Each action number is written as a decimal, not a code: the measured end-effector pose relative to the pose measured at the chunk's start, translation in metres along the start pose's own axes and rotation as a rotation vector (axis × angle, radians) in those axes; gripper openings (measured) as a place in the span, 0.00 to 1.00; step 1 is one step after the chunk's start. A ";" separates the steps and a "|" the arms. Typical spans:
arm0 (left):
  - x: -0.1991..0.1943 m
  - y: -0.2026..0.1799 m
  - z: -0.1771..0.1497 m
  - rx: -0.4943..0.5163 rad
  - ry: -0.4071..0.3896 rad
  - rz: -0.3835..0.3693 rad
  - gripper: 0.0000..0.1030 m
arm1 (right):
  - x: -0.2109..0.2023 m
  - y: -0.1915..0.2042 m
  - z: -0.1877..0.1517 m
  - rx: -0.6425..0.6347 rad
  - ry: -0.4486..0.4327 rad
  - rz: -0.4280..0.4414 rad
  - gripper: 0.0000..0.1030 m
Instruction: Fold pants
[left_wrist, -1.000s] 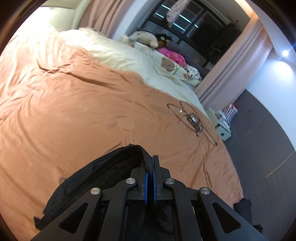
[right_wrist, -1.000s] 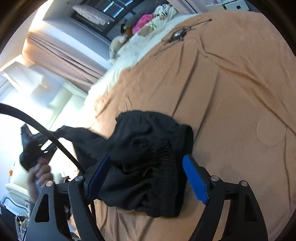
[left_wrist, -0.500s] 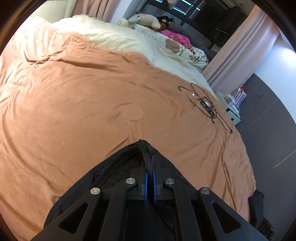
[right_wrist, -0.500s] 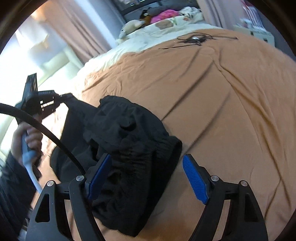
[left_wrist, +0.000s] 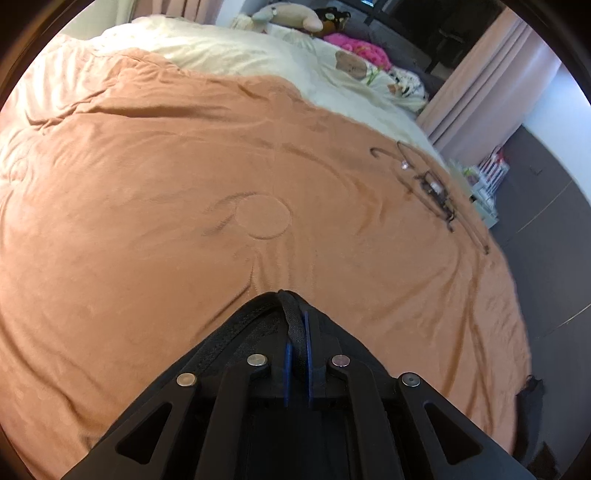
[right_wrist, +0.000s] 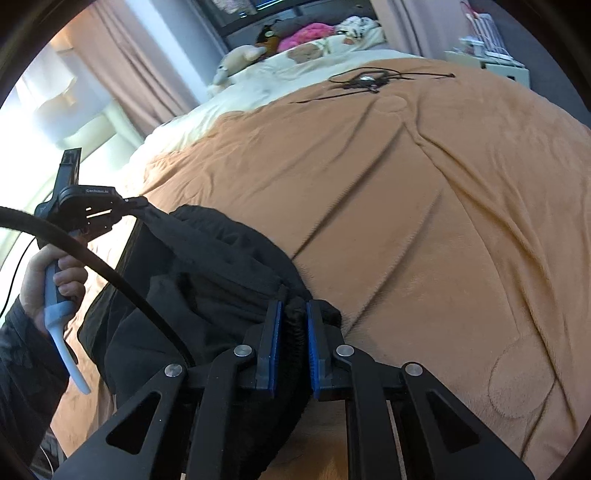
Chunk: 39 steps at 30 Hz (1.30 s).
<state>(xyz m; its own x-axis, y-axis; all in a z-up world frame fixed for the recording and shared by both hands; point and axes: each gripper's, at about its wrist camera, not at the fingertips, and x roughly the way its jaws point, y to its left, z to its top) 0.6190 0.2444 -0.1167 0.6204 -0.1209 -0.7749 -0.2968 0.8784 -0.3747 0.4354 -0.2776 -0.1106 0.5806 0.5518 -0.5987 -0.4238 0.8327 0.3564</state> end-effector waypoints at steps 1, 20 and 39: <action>0.003 -0.002 0.001 0.006 0.005 0.001 0.12 | -0.001 0.002 0.000 -0.004 -0.007 -0.012 0.10; -0.081 0.053 -0.043 0.092 -0.034 0.089 0.80 | -0.029 -0.002 -0.007 0.091 0.001 0.013 0.52; -0.146 0.112 -0.118 0.062 0.020 0.112 0.80 | -0.077 -0.013 -0.048 0.157 0.046 0.135 0.67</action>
<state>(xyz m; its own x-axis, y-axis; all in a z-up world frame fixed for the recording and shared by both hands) 0.4094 0.3063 -0.1058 0.5710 -0.0292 -0.8204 -0.3176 0.9137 -0.2535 0.3630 -0.3334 -0.1030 0.4920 0.6588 -0.5691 -0.3800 0.7506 0.5405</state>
